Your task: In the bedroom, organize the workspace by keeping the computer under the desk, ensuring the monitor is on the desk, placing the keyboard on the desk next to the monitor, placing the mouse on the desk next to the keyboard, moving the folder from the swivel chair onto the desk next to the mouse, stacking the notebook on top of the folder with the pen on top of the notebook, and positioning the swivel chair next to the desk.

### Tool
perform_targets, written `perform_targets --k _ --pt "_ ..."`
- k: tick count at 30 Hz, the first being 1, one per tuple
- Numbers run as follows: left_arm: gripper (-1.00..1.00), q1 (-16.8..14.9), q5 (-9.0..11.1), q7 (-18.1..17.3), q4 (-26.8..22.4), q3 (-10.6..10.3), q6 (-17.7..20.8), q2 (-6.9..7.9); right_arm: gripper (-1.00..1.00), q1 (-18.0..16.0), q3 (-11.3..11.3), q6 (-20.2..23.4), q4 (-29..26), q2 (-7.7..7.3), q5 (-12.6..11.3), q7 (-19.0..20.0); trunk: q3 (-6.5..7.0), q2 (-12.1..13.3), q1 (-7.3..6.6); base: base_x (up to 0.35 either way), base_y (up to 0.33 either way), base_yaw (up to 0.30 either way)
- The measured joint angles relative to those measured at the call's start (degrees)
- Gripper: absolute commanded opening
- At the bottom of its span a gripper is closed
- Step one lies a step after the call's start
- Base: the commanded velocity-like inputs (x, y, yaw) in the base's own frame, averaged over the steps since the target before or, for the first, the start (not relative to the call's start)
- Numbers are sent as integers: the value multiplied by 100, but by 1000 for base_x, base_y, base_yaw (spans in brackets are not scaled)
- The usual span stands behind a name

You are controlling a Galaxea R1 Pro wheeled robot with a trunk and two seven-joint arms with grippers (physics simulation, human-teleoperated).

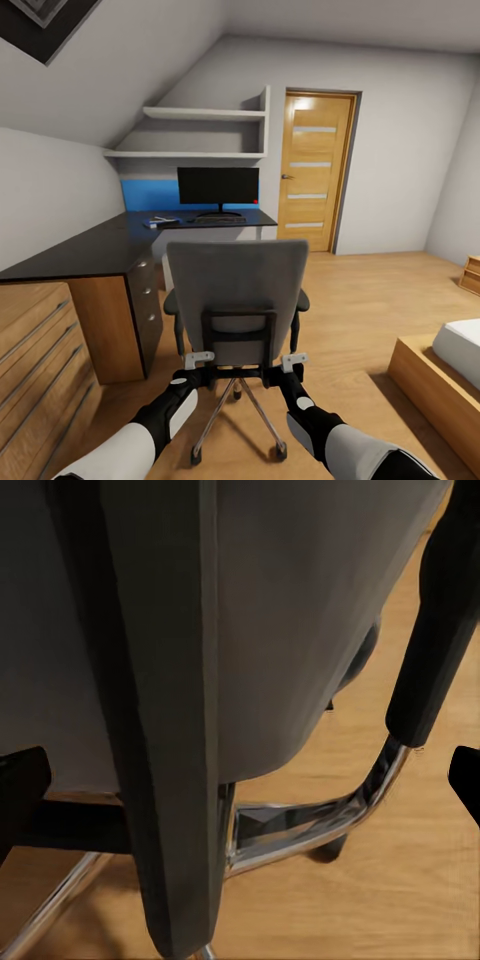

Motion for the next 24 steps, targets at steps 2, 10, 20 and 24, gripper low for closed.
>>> perform_targets --k 2,10,20,24 --pt "100 -2 -1 1 9 1 0 1 100 0 10 2 -3 0 14 0 -4 0 0 322 0 86" --pt "100 -3 4 0 111 -10 -10 -11 100 1 22 4 -4 -1 23 0 -11 0 0 322 0 30" --pt "100 -2 20 -3 125 -22 -12 -18 100 2 57 11 0 -5 23 0 -21 0 0 322 0 90" --pt "100 -2 7 1 128 -20 -11 -18 100 1 49 10 -1 -8 28 -3 -20 0 0 322 0 2"
